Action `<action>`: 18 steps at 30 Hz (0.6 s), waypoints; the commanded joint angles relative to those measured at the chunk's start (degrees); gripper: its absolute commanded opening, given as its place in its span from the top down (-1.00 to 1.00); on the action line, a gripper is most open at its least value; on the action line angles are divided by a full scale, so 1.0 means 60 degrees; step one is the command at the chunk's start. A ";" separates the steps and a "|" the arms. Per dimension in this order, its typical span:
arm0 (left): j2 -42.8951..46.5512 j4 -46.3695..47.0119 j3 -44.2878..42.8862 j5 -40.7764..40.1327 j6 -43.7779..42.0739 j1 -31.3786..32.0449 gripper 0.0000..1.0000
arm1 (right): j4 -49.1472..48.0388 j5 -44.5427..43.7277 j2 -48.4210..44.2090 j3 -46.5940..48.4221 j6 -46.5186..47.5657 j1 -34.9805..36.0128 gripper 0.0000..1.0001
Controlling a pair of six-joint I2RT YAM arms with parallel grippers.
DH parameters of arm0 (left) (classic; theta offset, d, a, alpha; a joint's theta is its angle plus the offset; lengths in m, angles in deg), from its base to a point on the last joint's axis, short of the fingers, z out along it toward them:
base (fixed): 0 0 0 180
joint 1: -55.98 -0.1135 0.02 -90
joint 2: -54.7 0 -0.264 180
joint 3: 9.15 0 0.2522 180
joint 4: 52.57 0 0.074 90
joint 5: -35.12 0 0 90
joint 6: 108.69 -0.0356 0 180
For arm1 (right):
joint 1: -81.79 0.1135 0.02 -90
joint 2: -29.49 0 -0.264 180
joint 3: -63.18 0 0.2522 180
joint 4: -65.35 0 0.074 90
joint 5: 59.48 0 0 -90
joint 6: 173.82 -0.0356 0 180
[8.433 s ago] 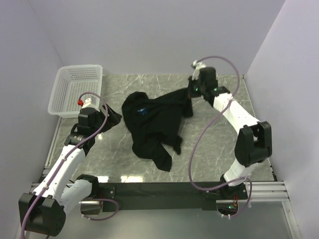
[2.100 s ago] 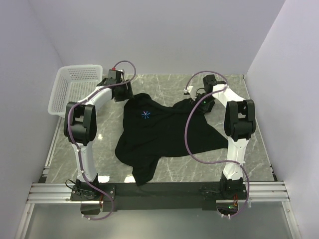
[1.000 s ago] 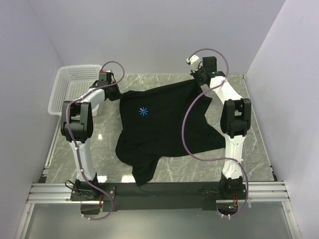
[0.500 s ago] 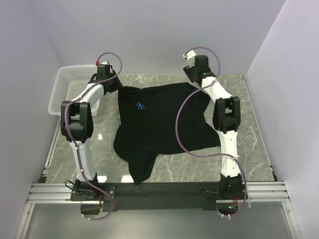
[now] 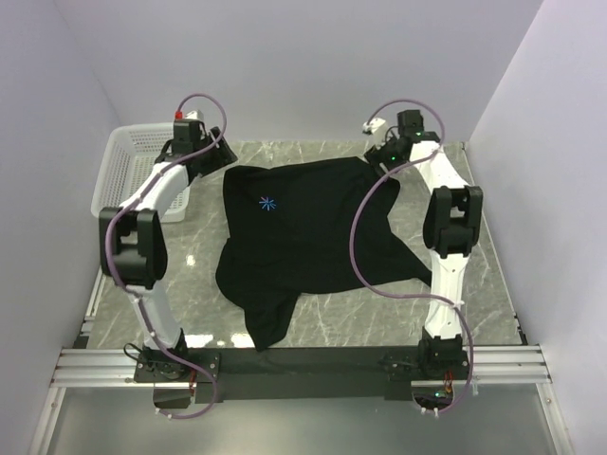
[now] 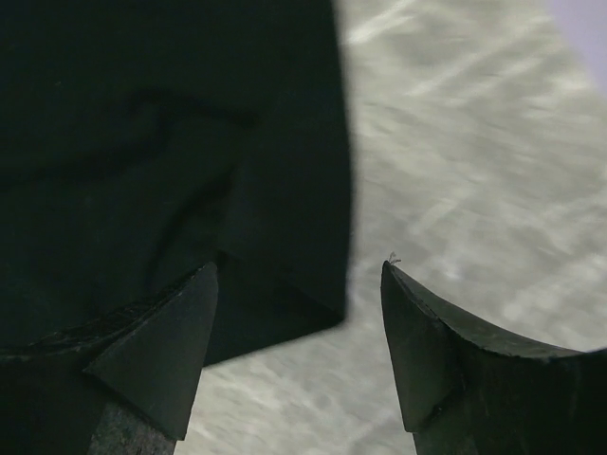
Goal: Fold and stack the t-shirts
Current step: Flatten the tshirt out
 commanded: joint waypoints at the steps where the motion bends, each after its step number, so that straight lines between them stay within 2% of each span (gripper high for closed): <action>1: 0.1443 -0.0043 0.0686 0.0396 -0.0165 -0.0005 -0.40 | 0.0691 -0.0044 0.0405 0.0249 0.0341 0.0264 -0.51; 8: 0.3026 -0.0175 0.2604 0.0427 -0.0048 -0.0005 -0.40 | 0.0427 -0.1260 0.1166 0.0763 0.0634 0.0367 -0.50; 11: 0.3510 -0.0321 0.3161 0.0397 -0.0033 -0.0005 -0.41 | 0.0384 -0.1538 0.1226 0.0764 0.0839 0.0382 -0.39; 14: 0.3862 -0.0322 0.3631 0.0426 0.0040 -0.0005 -0.42 | 0.0062 -0.1699 0.1124 0.0486 0.0855 0.0382 -0.06; 15: 0.3993 -0.0321 0.3690 0.0426 0.0055 -0.0005 -0.41 | -0.0330 -0.1787 0.1080 0.0297 0.0782 0.0382 0.16; 18: 0.4155 -0.0380 0.3910 0.0382 0.0084 -0.0005 -0.42 | -0.1107 -0.2081 0.0875 0.0163 0.0124 0.0294 0.38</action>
